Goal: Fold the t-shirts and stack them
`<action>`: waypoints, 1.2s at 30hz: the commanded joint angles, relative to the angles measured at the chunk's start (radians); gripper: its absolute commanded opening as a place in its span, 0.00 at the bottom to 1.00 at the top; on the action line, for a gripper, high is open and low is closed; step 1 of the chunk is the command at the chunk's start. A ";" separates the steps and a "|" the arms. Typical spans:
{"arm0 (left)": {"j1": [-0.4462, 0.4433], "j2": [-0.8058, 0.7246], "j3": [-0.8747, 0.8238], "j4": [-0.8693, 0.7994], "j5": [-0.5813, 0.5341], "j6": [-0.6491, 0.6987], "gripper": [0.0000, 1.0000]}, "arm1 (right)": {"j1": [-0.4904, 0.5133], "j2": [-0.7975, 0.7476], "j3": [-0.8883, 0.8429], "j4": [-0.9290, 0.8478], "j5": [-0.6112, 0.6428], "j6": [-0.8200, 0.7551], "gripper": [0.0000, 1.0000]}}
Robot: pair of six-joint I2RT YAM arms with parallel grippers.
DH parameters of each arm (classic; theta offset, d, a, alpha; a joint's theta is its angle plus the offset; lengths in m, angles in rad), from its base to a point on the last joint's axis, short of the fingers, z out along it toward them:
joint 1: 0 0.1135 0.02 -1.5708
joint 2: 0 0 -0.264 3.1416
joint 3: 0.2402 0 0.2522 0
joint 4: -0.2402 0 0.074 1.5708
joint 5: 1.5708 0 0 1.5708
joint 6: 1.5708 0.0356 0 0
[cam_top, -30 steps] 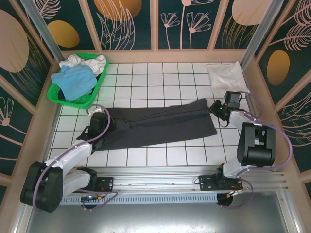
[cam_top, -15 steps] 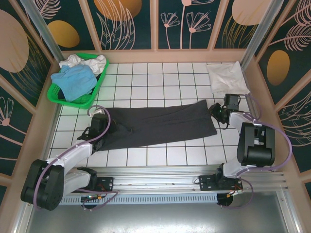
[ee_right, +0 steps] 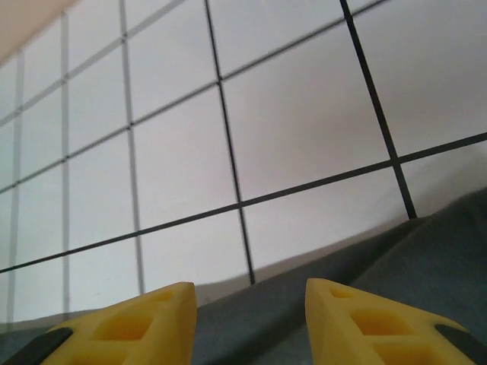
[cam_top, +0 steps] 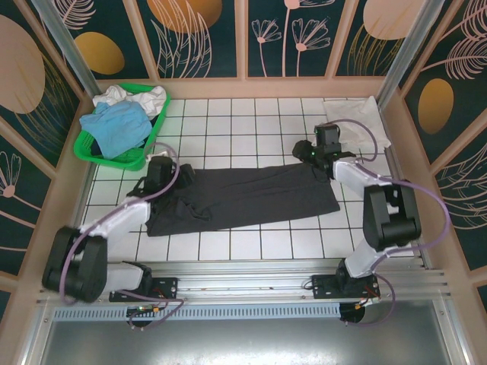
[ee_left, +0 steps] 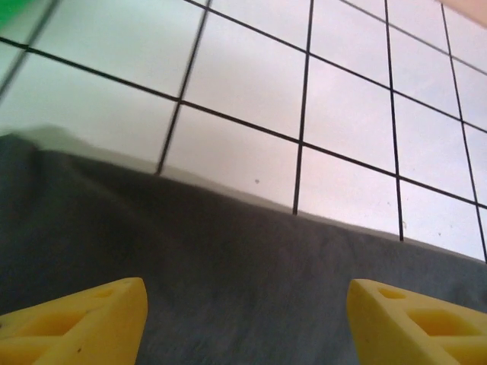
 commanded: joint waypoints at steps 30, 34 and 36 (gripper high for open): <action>0.094 0.334 0.018 0.088 0.059 -0.113 0.67 | -0.114 -0.198 -0.285 0.043 0.118 0.066 0.77; 0.094 0.340 0.035 0.098 0.088 -0.104 0.68 | -0.068 -0.147 -0.214 0.046 0.119 0.047 0.67; 0.095 0.340 0.037 0.098 0.088 -0.102 0.68 | -0.070 -0.088 -0.162 0.015 0.149 0.036 0.61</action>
